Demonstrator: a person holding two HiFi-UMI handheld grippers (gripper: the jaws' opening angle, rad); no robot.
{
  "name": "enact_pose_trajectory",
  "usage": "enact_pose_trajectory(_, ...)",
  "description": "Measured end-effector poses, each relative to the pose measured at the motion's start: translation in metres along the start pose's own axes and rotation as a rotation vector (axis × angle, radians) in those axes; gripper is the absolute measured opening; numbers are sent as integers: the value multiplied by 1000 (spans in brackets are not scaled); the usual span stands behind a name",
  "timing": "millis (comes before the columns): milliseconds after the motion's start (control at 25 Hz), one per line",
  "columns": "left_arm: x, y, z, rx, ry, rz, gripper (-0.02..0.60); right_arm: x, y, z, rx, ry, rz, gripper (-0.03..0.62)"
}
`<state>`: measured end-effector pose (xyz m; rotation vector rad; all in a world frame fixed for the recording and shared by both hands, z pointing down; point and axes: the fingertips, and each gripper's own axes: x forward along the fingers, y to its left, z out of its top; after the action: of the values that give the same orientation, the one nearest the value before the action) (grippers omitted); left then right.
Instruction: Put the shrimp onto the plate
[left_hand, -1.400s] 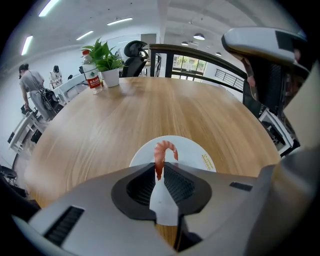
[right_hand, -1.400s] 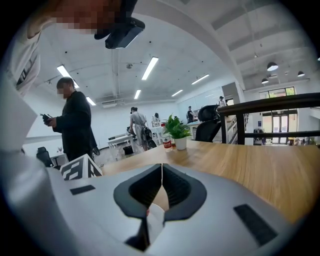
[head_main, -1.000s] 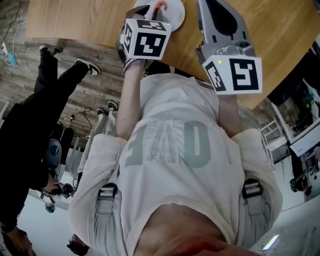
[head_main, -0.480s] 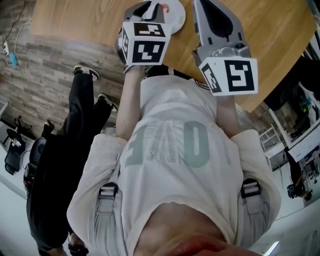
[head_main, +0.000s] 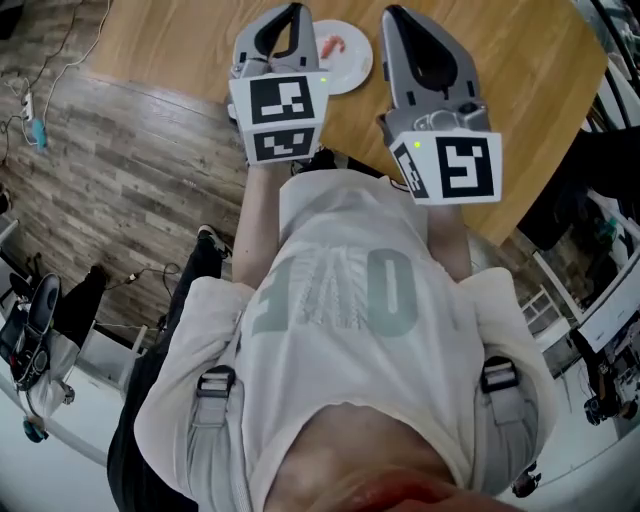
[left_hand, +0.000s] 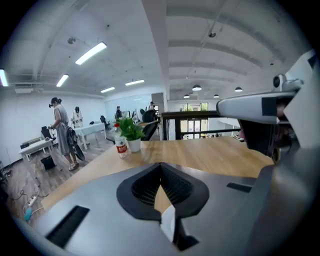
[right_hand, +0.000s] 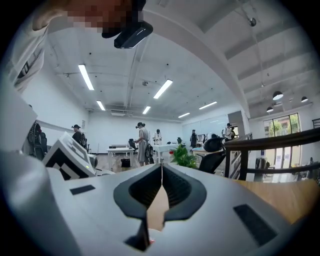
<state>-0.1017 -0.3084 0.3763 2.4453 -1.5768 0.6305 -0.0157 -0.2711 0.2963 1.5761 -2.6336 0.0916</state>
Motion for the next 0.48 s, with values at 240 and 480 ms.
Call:
enact_pose_trajectory(240,-72,21,85,-4,-499,135,11,-6,0,26,46,-118,-43,20)
enact_pose_trajectory(480,-125,24,118,-47,-652,101,9,-14,4,31,66,-144,-67,20)
